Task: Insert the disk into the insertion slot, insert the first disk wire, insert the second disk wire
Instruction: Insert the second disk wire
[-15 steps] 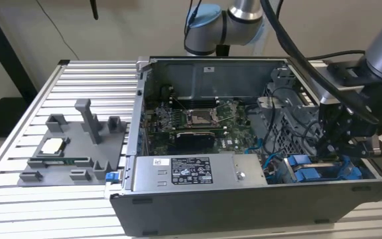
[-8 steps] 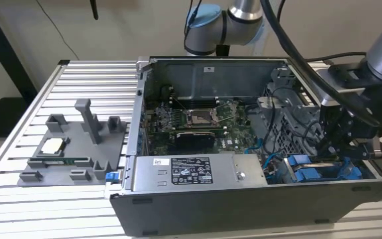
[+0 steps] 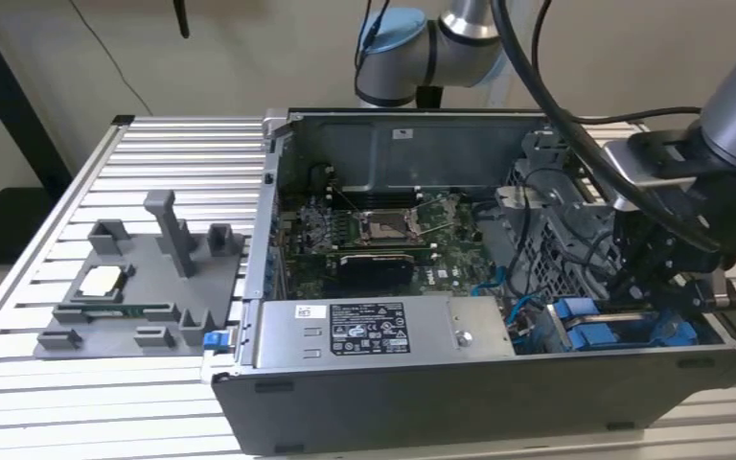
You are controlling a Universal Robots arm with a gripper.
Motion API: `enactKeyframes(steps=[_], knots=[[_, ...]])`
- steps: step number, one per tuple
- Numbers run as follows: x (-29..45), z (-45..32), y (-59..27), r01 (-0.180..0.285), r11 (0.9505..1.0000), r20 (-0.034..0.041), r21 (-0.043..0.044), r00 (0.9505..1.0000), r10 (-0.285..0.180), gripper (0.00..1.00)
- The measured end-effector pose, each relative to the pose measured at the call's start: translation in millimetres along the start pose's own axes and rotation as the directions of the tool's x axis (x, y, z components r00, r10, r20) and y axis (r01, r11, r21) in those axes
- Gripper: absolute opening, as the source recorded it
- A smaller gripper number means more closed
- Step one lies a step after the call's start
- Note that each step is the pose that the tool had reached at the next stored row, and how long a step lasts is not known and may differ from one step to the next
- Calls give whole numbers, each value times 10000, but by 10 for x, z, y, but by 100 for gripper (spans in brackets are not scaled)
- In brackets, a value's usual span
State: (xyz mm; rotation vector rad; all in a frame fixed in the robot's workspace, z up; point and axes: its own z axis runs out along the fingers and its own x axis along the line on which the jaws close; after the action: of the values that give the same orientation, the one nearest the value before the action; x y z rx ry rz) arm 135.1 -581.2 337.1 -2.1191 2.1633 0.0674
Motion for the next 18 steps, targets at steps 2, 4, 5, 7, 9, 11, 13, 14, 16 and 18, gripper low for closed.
enactKeyframes(steps=[2,4,5,7,9,11,13,14,16,18], knots=[[1,7,0,-9,10000,-6,1,10000,9,16],[1,12,1,-12,10000,17,-3,10000,12,17],[-1,-10,1,-13,10000,15,-6,10000,13,17],[-6,-58,-2,-12,10000,3,-8,10000,12,24],[-9,-85,-4,-12,10000,7,-13,10000,12,24],[-13,-115,-10,-13,10000,4,-48,10000,13,24],[-15,-130,-33,-30,9998,1,-176,10000,30,24],[-16,-133,-52,-38,9997,-2,-256,10000,38,24],[-17,-132,-101,-56,9991,-12,-411,10000,56,24],[-18,-137,-107,-57,9991,-14,-418,10000,56,24]])
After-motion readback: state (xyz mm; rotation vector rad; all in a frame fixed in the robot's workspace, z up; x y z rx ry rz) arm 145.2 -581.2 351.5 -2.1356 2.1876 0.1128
